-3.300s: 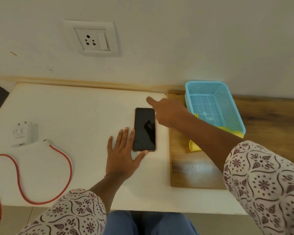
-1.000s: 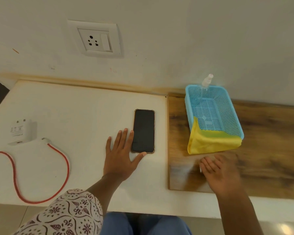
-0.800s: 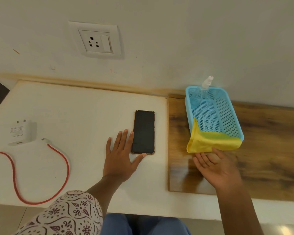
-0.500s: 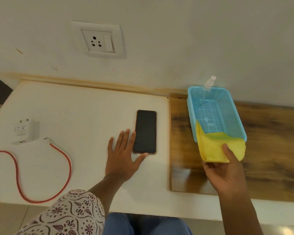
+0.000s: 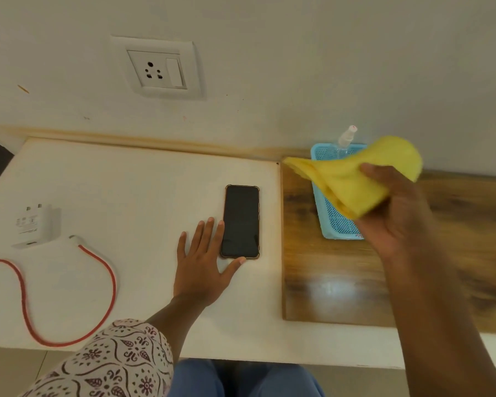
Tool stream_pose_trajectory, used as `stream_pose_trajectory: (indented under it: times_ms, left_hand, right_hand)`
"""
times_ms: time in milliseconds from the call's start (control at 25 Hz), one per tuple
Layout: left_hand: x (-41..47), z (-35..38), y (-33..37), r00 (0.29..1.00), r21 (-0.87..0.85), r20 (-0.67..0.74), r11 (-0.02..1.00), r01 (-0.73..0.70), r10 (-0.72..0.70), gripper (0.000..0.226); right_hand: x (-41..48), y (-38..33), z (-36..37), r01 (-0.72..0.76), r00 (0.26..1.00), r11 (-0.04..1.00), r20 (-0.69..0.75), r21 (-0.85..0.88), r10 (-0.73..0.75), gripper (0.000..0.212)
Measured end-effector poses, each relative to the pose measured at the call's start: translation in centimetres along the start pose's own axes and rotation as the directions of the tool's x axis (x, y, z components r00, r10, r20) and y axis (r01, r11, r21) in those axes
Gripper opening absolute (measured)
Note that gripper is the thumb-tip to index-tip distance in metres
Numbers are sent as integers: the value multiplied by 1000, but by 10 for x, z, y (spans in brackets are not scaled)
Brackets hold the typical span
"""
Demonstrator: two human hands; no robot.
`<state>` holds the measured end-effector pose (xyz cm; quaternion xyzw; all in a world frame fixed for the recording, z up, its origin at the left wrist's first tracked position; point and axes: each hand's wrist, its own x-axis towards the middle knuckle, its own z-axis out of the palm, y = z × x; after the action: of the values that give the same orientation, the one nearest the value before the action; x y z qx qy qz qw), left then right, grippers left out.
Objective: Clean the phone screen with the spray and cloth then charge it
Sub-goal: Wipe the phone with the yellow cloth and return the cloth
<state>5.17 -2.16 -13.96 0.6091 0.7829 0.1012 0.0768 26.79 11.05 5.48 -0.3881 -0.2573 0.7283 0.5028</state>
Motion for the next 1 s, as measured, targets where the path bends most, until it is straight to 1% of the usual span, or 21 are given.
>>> stream_pose_trajectory:
  times_ms: [80, 120, 160, 200, 240, 280, 320, 360, 400, 440, 480, 520, 560, 600, 680, 760, 840, 920, 960, 1000]
  left_hand:
    - [0, 0, 0, 1000, 10, -3, 1000, -1, 1, 82]
    - [0, 0, 0, 1000, 10, -4, 1000, -2, 2, 82]
    - [0, 0, 0, 1000, 7, -4, 1000, -3, 3, 82]
    - [0, 0, 0, 1000, 6, -2, 1000, -4, 4, 82]
    - [0, -1, 0, 1000, 6, 4, 1000, -3, 3, 82]
    - [1, -1, 0, 1000, 8, 9, 1000, -1, 1, 83]
    - [1, -1, 0, 1000, 11, 10, 1000, 1, -1, 83]
    - [1, -1, 0, 1000, 12, 10, 1000, 3, -3, 84]
    - [1, -1, 1, 1000, 15, 11, 1000, 4, -4, 84]
    - [1, -2, 1, 1000, 21, 14, 1000, 5, -5, 84]
    - [1, -2, 1, 1000, 28, 14, 1000, 5, -6, 84]
    - [1, -2, 0, 1000, 33, 11, 999, 4, -5, 83]
    - [1, -2, 0, 1000, 32, 8, 999, 1, -2, 83]
    - [1, -2, 0, 1000, 29, 8, 1000, -1, 1, 82]
    - [1, -1, 0, 1000, 21, 3, 1000, -5, 5, 83]
    - [1, -2, 0, 1000, 19, -9, 1000, -6, 6, 83]
    - [1, -2, 0, 1000, 22, -13, 1000, -6, 7, 83]
    - [1, -3, 0, 1000, 13, -15, 1000, -3, 3, 81]
    - [1, -3, 1, 1000, 7, -15, 1000, 0, 0, 80]
    - [1, -3, 1, 1000, 3, -13, 1000, 3, -3, 80]
  right_hand:
    - [18, 7, 17, -90, 996, 996, -10, 5, 90, 37]
    - [28, 10, 27, -116, 993, 992, -23, -54, 115, 40]
    - [38, 13, 35, -119, 993, 979, -43, -168, 113, 41]
    - [48, 15, 44, -92, 995, 935, -71, -344, 71, 42]
    - [58, 17, 52, -34, 996, 827, -83, -560, -15, 40]
    - [67, 20, 59, 58, 990, 650, -41, -757, -136, 36]
    - [76, 24, 65, 167, 967, 438, 60, -883, -246, 32]
    - [84, 31, 71, 254, 937, 225, 182, -941, -298, 27]
    - [91, 42, 75, 314, 914, 19, 296, -949, -278, 25]
    - [96, 56, 77, 358, 904, -169, 386, -918, -185, 29]
    - [99, 75, 75, 394, 905, -305, 424, -867, -39, 38]
    - [101, 98, 68, 424, 904, -386, 409, -819, 124, 47]
    - [100, 121, 60, 445, 895, -444, 366, -778, 256, 56]
    - [98, 144, 51, 459, 885, -484, 336, -745, 323, 63]
    - [92, 177, 37, 477, 877, -502, 352, -721, 328, 70]
    - [87, 191, 30, 530, 848, -483, 430, -697, 310, 66]
    - [83, 191, 21, 619, 785, -483, 513, -620, 347, 61]
    - [82, 180, 6, 710, 701, -484, 576, -511, 420, 64]
    - [83, 173, -2, 731, 680, -474, 582, -491, 447, 66]
    - [84, 167, -8, 723, 690, -458, 573, -517, 442, 68]
